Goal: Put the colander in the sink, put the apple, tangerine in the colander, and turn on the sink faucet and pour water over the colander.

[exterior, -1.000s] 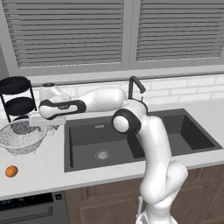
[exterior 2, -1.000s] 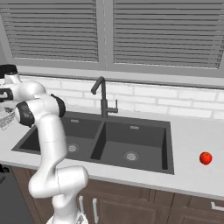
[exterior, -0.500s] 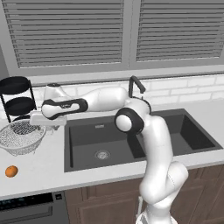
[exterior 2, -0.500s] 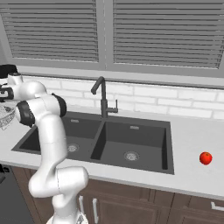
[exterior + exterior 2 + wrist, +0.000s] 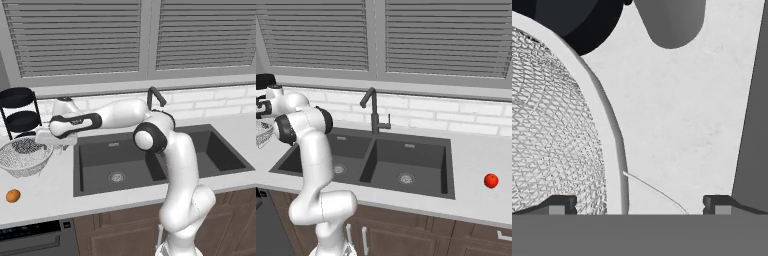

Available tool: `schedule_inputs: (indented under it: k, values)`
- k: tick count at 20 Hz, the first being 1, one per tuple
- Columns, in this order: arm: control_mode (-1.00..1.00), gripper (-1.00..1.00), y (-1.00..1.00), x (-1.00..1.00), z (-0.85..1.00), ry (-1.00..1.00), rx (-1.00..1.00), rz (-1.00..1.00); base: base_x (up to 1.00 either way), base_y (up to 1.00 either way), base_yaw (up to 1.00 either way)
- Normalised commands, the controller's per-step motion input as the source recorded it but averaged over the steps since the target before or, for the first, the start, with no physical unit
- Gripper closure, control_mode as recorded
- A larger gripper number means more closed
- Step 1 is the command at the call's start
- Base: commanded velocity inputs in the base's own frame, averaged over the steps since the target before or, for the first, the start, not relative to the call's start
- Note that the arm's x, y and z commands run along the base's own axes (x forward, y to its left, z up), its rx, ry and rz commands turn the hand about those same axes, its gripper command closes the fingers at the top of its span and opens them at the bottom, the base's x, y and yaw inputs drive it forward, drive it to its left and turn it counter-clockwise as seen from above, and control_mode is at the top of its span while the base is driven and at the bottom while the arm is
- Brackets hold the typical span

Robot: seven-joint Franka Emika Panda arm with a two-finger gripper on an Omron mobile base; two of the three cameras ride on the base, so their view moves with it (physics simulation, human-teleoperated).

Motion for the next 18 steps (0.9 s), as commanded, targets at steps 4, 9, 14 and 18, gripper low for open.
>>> schedule_inputs:
  k: [4,9,14,18]
  values:
    - [-1.00,-1.00,0.00,0.00,-0.05,0.00,0.00,0.00,0.00,0.00,0.00]
    - [-1.00,-1.00,-0.11,-0.09,0.00,0.00,0.07,0.00,0.00,0.00,0.00]
    - [-1.00,-1.00,-0.24,-0.13,0.00,0.00,0.06,0.00,0.00,0.00,0.00]
    - [-1.00,-1.00,-0.09,-0.13,0.00,0.00,0.02,0.00,0.00,0.00,0.00]
